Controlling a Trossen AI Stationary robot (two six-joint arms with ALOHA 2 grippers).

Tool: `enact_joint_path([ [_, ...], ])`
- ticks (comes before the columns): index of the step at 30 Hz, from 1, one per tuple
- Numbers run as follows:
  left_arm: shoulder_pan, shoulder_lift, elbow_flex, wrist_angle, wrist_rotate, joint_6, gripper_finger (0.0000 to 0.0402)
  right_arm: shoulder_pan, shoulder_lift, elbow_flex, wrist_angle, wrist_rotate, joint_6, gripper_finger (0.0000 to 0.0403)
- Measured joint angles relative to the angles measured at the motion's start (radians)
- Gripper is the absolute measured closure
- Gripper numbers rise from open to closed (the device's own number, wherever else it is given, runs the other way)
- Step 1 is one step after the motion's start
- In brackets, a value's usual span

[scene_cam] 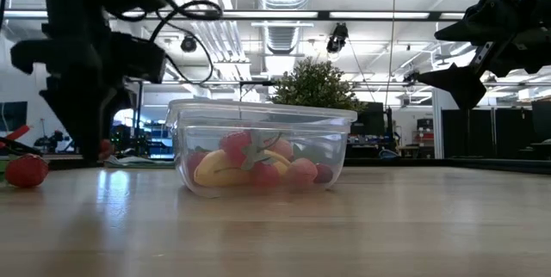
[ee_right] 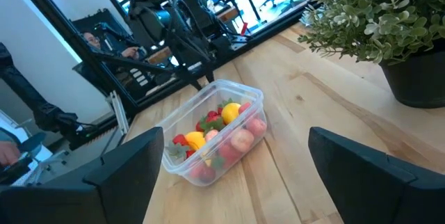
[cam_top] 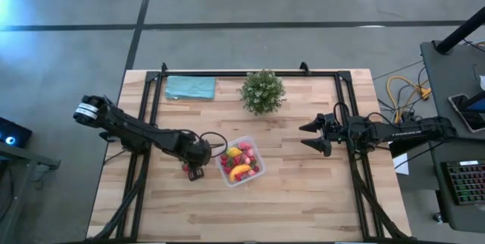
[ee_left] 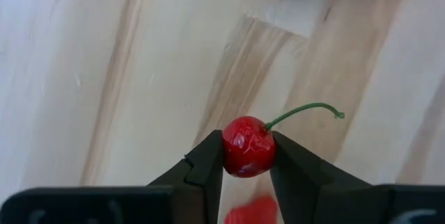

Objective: Pick and placing Produce into tupperware
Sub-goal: Put the red cherry into the transparent bin

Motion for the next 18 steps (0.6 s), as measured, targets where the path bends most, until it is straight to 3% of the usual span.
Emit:
enact_joint_path([
  [10,0.002,-0.109,0.157,-0.145,0.004,0.022,0.0315,0.0,0.0,0.0,0.0,0.0,0.0,0.0055],
  [18,0.038,-0.096,0.262,-0.013,-0.014,0.11,0.0315,0.0,0.0,0.0,0.0,0.0,0.0,0.0057],
])
